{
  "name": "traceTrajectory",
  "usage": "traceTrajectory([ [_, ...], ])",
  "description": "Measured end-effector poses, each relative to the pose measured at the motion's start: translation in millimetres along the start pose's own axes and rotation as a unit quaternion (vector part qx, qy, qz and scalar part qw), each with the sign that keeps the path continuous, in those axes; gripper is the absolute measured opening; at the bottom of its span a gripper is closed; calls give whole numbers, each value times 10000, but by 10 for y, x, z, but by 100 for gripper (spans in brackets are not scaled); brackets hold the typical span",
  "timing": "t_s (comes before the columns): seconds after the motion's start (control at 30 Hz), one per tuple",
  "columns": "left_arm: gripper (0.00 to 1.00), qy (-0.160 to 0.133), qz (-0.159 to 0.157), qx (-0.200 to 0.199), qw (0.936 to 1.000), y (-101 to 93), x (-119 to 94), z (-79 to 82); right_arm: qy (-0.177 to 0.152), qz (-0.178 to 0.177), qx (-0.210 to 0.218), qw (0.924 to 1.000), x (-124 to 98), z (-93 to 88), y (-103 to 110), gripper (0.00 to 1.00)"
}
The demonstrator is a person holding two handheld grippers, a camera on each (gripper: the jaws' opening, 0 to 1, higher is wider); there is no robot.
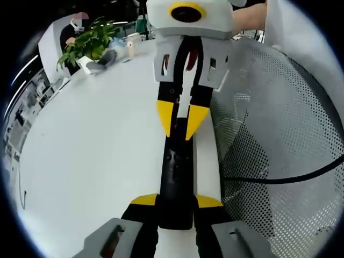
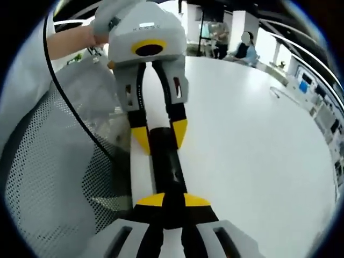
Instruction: Press the specified remote control buttons in sequence, fully releasing each button before pressing the next.
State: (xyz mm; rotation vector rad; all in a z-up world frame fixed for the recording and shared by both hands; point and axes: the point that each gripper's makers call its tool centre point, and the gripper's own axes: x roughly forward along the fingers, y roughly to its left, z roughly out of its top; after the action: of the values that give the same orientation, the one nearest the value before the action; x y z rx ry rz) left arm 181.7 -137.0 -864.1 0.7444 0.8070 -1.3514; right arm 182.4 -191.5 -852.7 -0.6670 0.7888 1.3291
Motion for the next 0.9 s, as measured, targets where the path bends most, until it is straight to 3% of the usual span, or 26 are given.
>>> traceTrajectory([
  [0.17, 24, -8, -14, 19, 10000, -1, 1, 1, 119, 208, -574, 9981, 11, 8, 25, 7],
  [0.3, 24, -37, -23, 2, 10000, -2, 1, -1, 289, 321, -334, 9985, 28, 9, 8, 7],
  [0.43, 24, -59, -12, 2, 10000, -2, 4, 1, 726, 367, -950, 9921, 51, 1, 33, 7],
  [0.5, 24, -67, -16, 11, 10000, -4, 1, 2, 753, 368, -689, 9941, 51, 4, 24, 7],
  [0.53, 24, -71, -14, 6, 10000, -4, 0, 3, 684, 353, -518, 9957, 45, -3, 17, 7],
  [0.63, 24, -64, -12, 7, 10000, -4, 2, 4, 519, 268, -606, 9965, 27, -14, 31, 7],
  [0.73, 24, -55, -15, 21, 10000, -5, 4, 8, 406, 272, -1342, 9897, 32, 17, 51, 7],
  [0.9, 24, -90, -48, 38, 9999, -6, 5, 10, 237, 288, -708, 9968, 27, 23, 39, 6],
])
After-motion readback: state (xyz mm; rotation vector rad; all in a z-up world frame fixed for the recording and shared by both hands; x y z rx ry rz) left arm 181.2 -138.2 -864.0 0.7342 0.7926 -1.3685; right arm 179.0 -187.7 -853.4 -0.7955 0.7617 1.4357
